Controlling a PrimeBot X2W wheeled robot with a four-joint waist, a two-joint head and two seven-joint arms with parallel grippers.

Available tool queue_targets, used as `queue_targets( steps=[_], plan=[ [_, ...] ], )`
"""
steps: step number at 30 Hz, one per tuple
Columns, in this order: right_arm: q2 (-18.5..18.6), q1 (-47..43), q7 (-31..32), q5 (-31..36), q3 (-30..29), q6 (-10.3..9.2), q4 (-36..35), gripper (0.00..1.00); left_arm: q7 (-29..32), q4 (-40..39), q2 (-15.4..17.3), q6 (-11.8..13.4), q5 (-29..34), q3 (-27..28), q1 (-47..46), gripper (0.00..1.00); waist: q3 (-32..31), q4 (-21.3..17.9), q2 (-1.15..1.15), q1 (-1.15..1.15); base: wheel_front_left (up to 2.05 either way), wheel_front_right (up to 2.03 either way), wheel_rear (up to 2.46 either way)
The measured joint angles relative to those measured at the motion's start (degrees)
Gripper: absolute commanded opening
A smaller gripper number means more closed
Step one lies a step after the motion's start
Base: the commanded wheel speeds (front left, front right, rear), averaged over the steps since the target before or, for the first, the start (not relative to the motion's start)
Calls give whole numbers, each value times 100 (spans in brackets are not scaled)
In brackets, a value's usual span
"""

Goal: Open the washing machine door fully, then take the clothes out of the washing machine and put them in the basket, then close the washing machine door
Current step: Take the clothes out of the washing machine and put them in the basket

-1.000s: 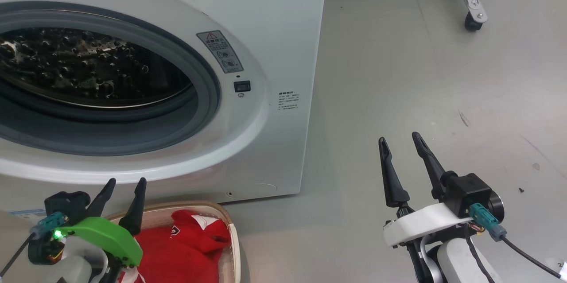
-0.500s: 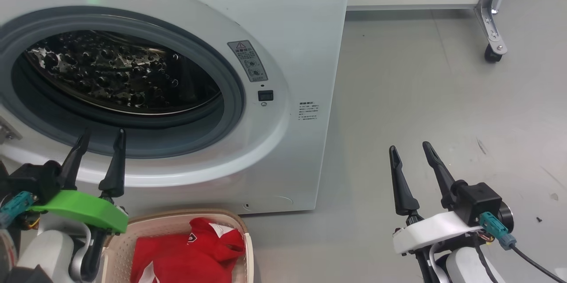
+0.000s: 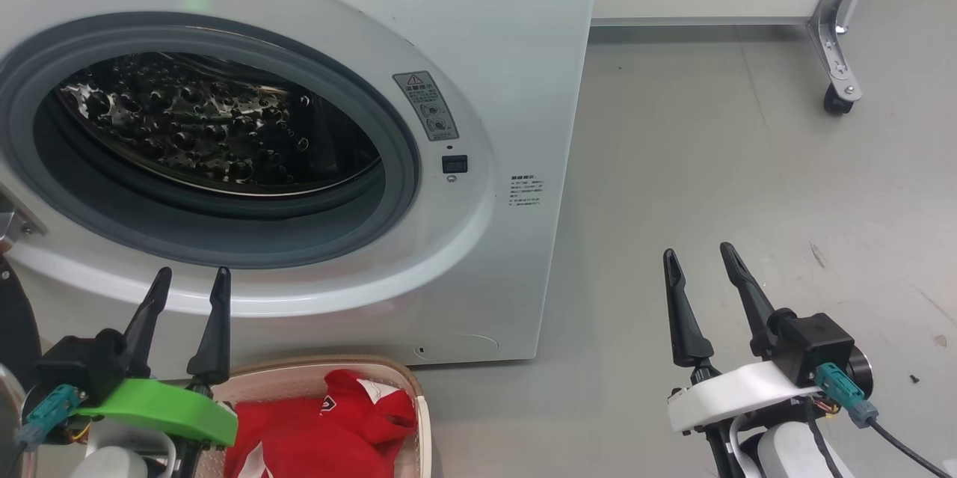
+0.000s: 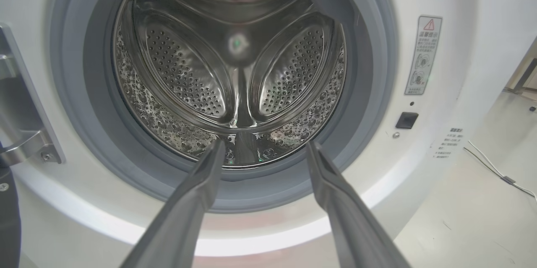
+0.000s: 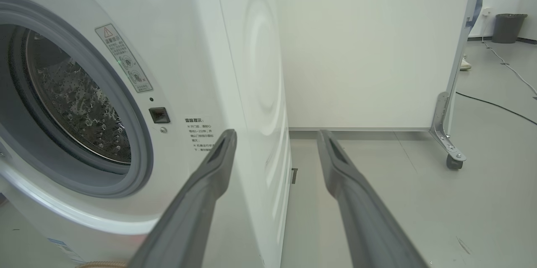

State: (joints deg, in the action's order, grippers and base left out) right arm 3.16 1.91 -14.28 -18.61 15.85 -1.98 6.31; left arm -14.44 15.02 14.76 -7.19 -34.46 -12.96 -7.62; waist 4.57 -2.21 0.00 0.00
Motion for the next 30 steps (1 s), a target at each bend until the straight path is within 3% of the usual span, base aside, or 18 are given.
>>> queue_targets(
  steps=[30],
  plan=[
    [-13,-39,0,57,-110,160,-16,100,0,-571,-436,1,448,494,483,100,-122,-69,0,0,0,0,0]
  ],
)
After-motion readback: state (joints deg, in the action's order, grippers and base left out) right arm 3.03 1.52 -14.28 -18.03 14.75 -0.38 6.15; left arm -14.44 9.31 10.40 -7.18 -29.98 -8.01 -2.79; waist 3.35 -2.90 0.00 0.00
